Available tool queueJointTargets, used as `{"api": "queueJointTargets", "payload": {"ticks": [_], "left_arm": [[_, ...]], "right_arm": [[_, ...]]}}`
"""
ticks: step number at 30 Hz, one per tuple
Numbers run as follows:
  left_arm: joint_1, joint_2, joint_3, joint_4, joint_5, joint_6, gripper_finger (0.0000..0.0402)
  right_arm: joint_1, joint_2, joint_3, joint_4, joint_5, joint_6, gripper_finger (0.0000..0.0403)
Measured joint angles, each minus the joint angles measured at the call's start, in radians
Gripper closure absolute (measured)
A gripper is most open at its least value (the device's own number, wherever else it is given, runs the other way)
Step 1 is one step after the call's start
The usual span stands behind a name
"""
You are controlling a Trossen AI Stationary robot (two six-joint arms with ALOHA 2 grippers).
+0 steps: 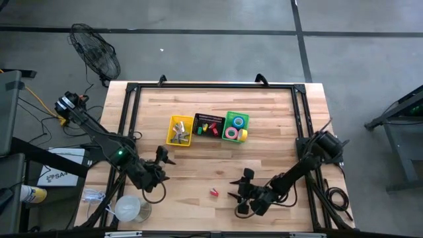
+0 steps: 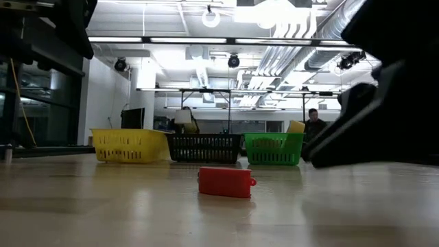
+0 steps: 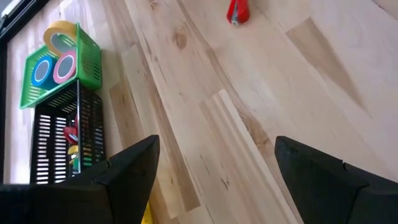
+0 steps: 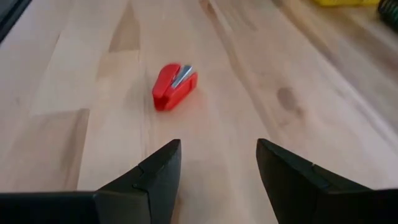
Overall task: Pick and place Stapler, Stapler remover, tape
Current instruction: Put the red stapler into the black bin
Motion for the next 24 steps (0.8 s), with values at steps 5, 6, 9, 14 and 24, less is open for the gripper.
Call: {"api": "queueJointTargets", "payload": {"ticks": [5,6,9,14,24], "left_arm": [[0.0,0.0,0.0,0.0,0.002,0.001,0.0087],[0.0,0.0,0.0,-0.001,0.002,0.003,0.0087],[0.0,0.0,0.0,-0.001,0.003,0.008,0.0087],[0.0,0.0,0.0,-0.002,0.002,0.009,0.0087],[0.0,0.0,0.0,-0.002,0.002,0.011,0.0087]], "right_arm": [[0.014,0.044,0.0,0.032,-0.008,0.0,0.0203],[0.017,0.052,0.0,0.04,-0.008,0.0,0.0203],[0.025,0.081,0.0,0.074,-0.001,-0.005,0.0202],[0.033,0.137,0.002,0.167,0.047,-0.011,0.0203],[0.031,0.279,0.161,0.206,0.142,-0.132,0.0203]]}}
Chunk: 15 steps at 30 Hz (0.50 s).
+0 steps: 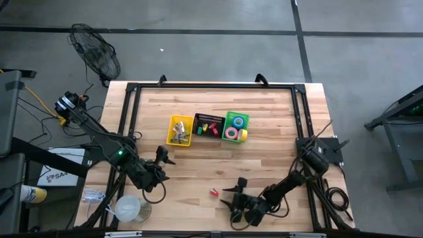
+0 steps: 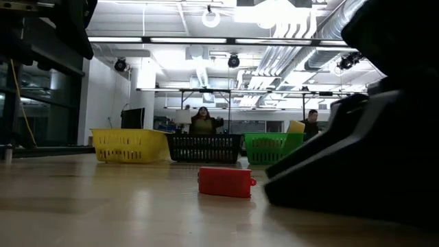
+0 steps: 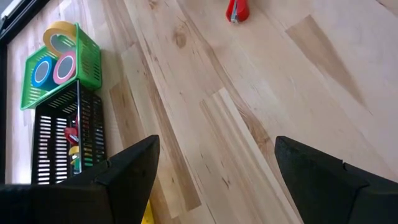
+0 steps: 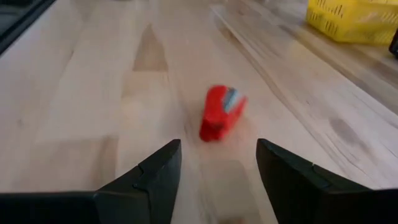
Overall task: Pick and place Stapler, Stapler remover, tape
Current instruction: Put the red stapler into the black bin
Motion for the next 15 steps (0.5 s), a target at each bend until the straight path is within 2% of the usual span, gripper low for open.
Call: {"api": "queueJointTargets", "payload": {"ticks": [6,15], "left_arm": [[0.0,0.0,0.0,-0.001,0.0,0.0,0.0087],[0.0,0.0,0.0,-0.005,0.001,0.0,0.0087]], "right_arm": [[-0.009,0.039,0.072,-0.035,0.066,0.038,0.0203],[-0.029,0.041,0.073,-0.032,0.067,0.132,0.0203]]}}
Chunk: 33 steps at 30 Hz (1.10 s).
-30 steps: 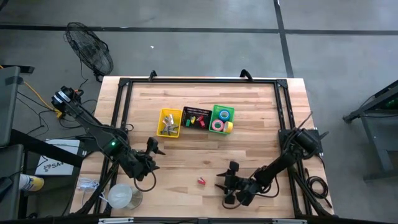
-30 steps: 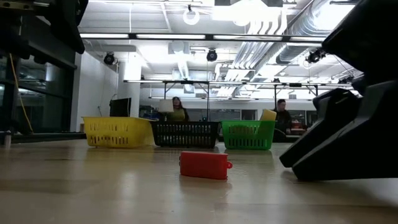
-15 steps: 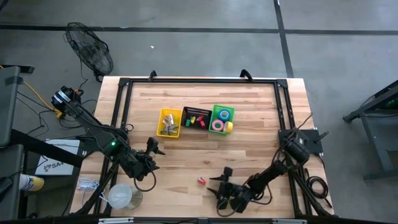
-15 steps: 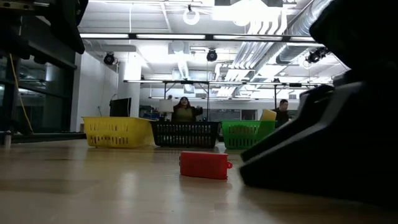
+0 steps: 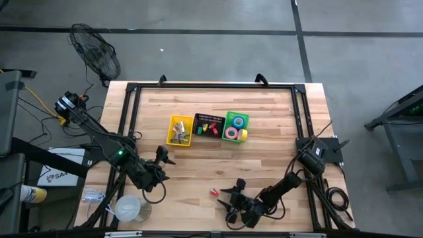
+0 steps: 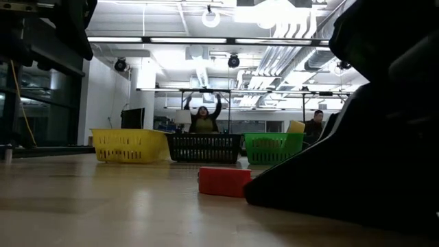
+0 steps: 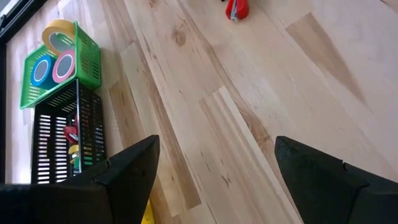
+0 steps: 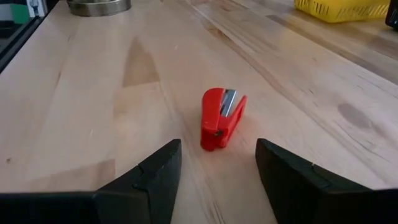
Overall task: Pick and place Stapler, Stapler remover, tape
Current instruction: Put the red stapler into the black bin
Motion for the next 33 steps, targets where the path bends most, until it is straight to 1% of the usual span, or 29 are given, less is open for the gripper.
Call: {"api": "queueJointTargets", "payload": {"ticks": [5,9,17,20,33], "left_arm": [[0.0,0.0,0.0,-0.005,0.0,0.0,0.0087],[0.0,0.0,0.0,-0.016,0.001,0.0,0.0087],[0.0,0.0,0.0,-0.02,0.022,-0.001,0.0087],[0.0,0.0,0.0,-0.021,0.024,-0.001,0.0087],[0.0,0.0,0.0,-0.026,0.024,0.0,0.0087]], "right_arm": [[-0.016,0.0,0.011,0.002,-0.002,-0.006,0.0202],[-0.038,0.002,0.037,-0.009,-0.017,-0.045,0.0203],[-0.07,0.0,0.051,-0.057,-0.046,-0.026,0.0207],[-0.07,0.0,0.052,-0.057,-0.048,-0.026,0.0221],[-0.071,0.0,0.052,-0.054,-0.06,-0.026,0.0303]]}}
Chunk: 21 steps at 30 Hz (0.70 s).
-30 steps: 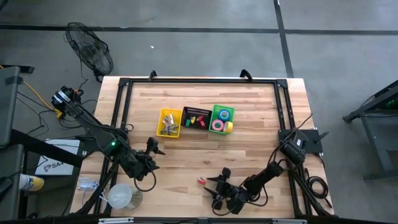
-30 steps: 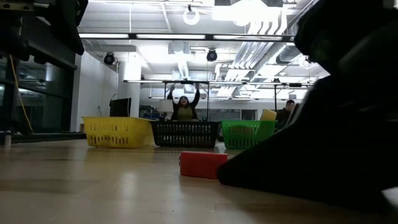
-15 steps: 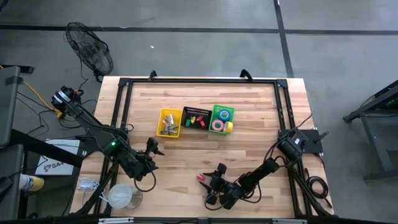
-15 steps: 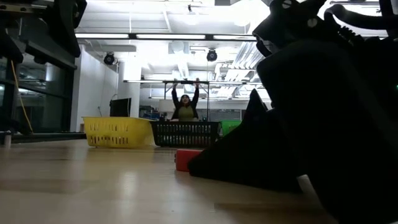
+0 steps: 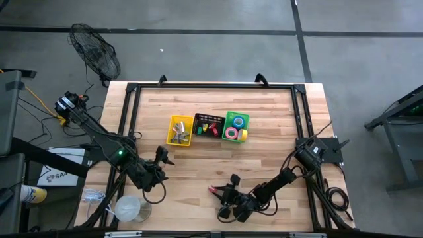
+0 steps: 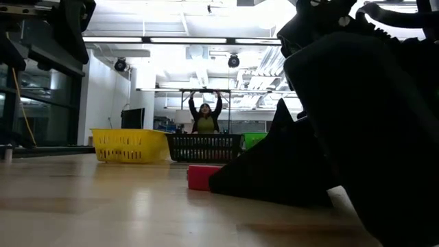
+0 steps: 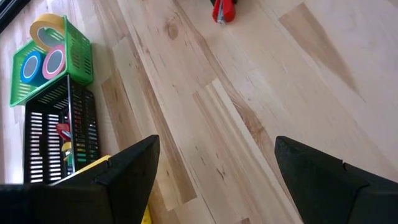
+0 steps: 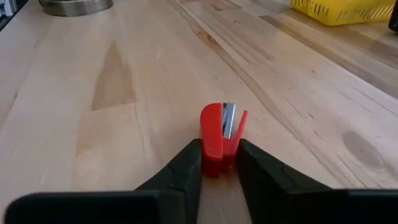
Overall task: Pick and place Stapler, Stapler remover, tape
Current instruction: Put the red stapler into the black bin
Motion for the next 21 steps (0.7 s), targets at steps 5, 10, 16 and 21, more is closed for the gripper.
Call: {"api": "queueJointTargets", "payload": {"ticks": [5,10,16,21], "left_arm": [[0.0,0.0,0.0,0.0,0.0,0.0,0.0087],[0.0,0.0,0.0,0.0,0.0,0.0,0.0087],[0.0,0.0,0.0,0.0,0.001,0.0,0.0087],[0.0,0.0,0.0,0.0,0.016,0.0,0.0087]], "right_arm": [[0.0,0.0,0.0,0.006,0.001,0.0,0.0339],[0.0,0.0,-0.002,0.023,0.001,-0.034,0.036],[-0.001,-0.001,-0.002,0.036,-0.001,-0.058,0.0356],[-0.016,-0.052,-0.003,0.033,-0.005,-0.144,0.036]]}}
